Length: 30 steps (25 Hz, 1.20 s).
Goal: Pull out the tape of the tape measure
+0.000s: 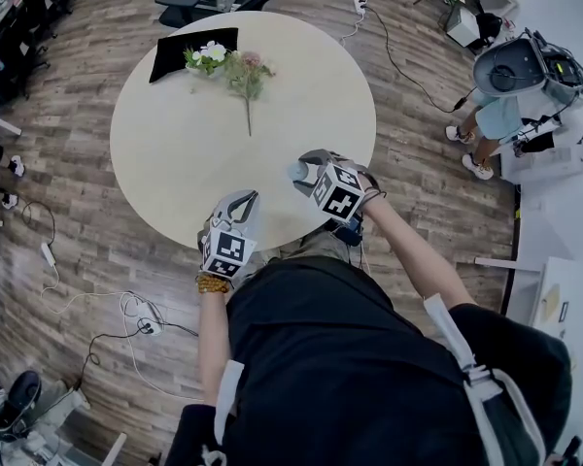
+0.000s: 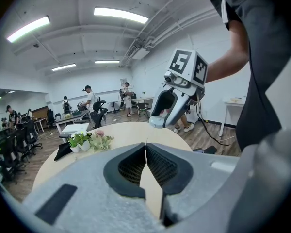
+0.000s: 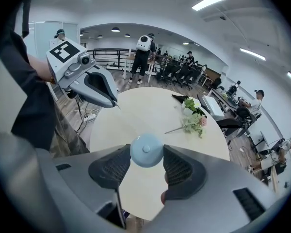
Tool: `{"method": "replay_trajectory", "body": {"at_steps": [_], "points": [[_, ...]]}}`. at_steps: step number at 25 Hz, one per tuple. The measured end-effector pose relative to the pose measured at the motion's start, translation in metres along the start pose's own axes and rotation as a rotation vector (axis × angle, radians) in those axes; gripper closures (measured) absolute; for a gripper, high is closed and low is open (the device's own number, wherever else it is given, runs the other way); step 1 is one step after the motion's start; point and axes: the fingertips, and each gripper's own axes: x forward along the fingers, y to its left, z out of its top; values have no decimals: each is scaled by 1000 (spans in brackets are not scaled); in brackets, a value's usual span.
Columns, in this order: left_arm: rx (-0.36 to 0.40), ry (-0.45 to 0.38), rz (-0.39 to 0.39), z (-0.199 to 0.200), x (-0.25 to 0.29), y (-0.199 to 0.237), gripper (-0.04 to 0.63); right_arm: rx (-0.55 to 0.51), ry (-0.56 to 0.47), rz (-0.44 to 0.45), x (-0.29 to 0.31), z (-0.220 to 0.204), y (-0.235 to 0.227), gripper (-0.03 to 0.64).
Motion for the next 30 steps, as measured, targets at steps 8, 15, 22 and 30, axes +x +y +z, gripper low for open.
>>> {"method": "replay_trajectory", "body": {"at_steps": [8, 15, 22, 30], "points": [[-50, 24, 49, -8, -7, 14, 578, 37, 17, -22, 1, -5, -6, 403], [-37, 50, 54, -7, -2, 14, 580, 63, 36, -40, 4, -10, -13, 402], [-49, 52, 42, -7, -2, 12, 580, 33, 65, -62, 9, -14, -13, 402], [-85, 40, 74, -7, -5, 20, 580, 15, 98, -93, 13, -15, -19, 403]]}}
